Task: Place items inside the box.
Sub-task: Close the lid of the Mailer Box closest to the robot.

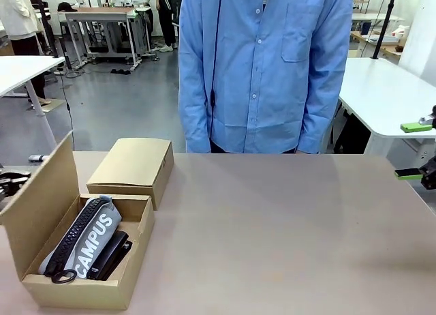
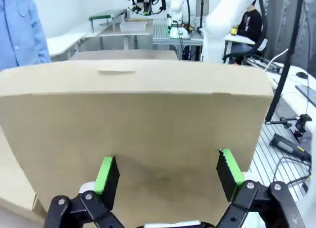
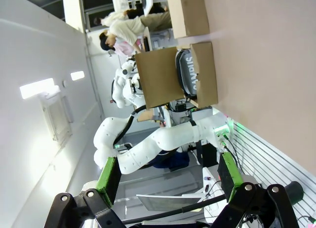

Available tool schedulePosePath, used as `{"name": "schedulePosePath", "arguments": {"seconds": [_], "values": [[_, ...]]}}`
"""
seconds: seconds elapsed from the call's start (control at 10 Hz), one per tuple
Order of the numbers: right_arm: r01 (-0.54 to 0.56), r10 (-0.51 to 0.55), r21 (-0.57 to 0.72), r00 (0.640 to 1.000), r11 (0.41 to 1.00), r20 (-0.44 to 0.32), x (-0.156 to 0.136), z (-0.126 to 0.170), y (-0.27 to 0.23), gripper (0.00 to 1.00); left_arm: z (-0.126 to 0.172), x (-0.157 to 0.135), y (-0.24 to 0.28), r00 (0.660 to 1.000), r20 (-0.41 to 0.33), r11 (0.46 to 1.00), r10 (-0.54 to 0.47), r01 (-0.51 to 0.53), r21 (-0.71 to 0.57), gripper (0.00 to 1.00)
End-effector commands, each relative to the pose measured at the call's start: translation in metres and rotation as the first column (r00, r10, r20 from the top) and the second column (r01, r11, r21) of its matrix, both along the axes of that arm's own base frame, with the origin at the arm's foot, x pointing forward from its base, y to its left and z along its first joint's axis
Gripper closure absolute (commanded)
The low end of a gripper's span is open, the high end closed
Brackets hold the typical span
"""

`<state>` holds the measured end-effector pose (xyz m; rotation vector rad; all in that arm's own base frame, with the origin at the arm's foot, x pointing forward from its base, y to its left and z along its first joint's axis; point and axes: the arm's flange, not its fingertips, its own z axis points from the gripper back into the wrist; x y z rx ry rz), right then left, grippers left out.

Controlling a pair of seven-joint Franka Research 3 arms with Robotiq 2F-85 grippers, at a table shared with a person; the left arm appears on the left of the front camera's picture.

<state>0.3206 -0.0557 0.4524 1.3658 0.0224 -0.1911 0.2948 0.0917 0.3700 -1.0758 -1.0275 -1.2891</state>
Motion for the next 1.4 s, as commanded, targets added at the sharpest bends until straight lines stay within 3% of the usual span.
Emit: {"name": "schedulePosePath", "arguments": {"seconds": [0.0, 0.3, 0.6, 0.7, 0.8, 0.9, 1.2, 1.3], "values": [[0.002, -0.002, 0.021, 1.000, 1.000, 0.026, 0.002, 0.001, 0.001, 0.00, -0.015, -0.024, -0.063, 0.996, -0.006, 0.996, 0.090, -0.090, -0.010, 0.00], [0.002, -0.002, 0.021, 1.000, 1.000, 0.026, 0.002, 0.001, 0.001, 0.00, -0.058, -0.024, -0.125, 0.981, 0.023, 0.979, 0.194, -0.195, 0.057, 0.00], [0.002, -0.002, 0.021, 1.000, 1.000, 0.026, 0.002, 0.001, 0.001, 0.00, -0.092, -0.021, -0.145, 0.980, 0.055, 0.964, 0.191, -0.198, 0.177, 0.00], [0.002, -0.002, 0.021, 1.000, 1.000, 0.026, 0.002, 0.001, 0.001, 0.00, -0.087, -0.020, -0.141, 0.980, 0.037, 0.964, 0.195, -0.199, 0.174, 0.00], [0.002, -0.002, 0.021, 1.000, 1.000, 0.026, 0.002, 0.001, 0.001, 0.00, -0.063, -0.014, -0.125, 0.983, -0.033, 0.974, 0.183, -0.176, 0.144, 0.00], [0.002, -0.002, 0.021, 1.000, 1.000, 0.026, 0.002, 0.001, 0.001, 0.00, -0.087, 0.088, -0.115, 0.986, 0.021, 0.969, 0.167, -0.168, 0.179, 0.00], [0.002, -0.002, 0.021, 1.000, 1.000, 0.026, 0.002, 0.001, 0.001, 0.00, -0.083, 0.089, -0.118, 0.986, 0.007, 0.971, 0.166, -0.165, 0.174, 0.00], [0.002, -0.002, 0.021, 1.000, 1.000, 0.026, 0.002, 0.001, 0.001, 0.00, -0.082, 0.084, -0.117, 0.996, -0.006, 0.981, 0.085, -0.083, 0.176, 0.00]]}}
